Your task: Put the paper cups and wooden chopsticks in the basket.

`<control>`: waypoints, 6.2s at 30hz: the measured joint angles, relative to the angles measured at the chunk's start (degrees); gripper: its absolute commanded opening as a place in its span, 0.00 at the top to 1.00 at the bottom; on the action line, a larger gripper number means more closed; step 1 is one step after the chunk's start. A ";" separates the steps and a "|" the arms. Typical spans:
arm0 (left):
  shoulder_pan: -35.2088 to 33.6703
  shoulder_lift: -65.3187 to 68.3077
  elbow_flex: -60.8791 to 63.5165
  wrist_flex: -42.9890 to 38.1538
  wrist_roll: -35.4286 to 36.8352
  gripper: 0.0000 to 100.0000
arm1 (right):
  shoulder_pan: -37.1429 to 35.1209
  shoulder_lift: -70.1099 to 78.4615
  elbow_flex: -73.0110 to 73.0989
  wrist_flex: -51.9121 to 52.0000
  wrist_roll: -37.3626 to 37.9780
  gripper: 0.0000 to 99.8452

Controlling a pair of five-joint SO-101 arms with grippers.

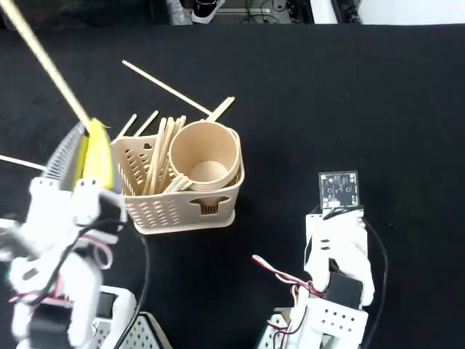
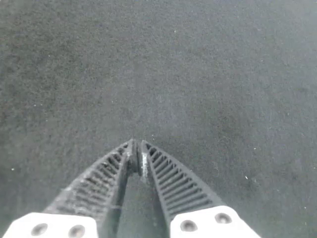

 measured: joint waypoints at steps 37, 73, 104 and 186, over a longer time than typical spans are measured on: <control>-24.62 -4.04 3.34 10.55 2.81 0.79 | 0.00 0.00 0.00 0.00 0.00 0.99; -49.05 143.65 -105.14 43.52 14.68 0.79 | 0.00 0.00 0.00 0.00 0.00 0.99; -50.64 155.34 -150.15 64.26 10.29 0.97 | 0.00 0.00 0.00 0.00 1.41 0.99; -16.00 84.57 -56.44 58.46 -19.69 0.81 | -6.15 0.00 0.00 5.98 16.79 0.99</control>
